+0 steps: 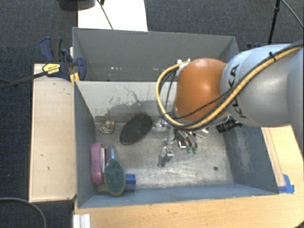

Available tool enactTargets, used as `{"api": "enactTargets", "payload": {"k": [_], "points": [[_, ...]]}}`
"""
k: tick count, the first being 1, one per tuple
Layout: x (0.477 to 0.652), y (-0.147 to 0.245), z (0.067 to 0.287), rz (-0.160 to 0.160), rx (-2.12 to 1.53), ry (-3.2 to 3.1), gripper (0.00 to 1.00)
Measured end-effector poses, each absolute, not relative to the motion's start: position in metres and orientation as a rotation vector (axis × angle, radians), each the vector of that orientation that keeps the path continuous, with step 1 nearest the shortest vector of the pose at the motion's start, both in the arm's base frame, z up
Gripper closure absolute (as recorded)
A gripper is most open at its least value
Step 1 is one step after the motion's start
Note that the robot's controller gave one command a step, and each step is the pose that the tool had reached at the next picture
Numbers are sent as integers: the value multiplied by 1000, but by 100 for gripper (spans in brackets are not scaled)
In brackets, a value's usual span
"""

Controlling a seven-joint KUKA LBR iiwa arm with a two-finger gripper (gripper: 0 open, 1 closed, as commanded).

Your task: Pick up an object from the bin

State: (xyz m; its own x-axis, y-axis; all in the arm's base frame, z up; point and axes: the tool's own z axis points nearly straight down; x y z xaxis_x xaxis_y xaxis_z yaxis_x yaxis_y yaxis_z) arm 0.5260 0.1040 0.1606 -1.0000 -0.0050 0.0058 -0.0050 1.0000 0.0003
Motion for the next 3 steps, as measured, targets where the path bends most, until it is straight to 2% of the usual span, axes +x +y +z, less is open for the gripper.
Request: {"api": "enactTargets", "payload": {"k": [1,2,3], "points": [[594,149,131,-5,-144,-3144,0],[590,170,76,-3,124,-3142,0],[590,170,78,-5,117,-3143,100]]}}
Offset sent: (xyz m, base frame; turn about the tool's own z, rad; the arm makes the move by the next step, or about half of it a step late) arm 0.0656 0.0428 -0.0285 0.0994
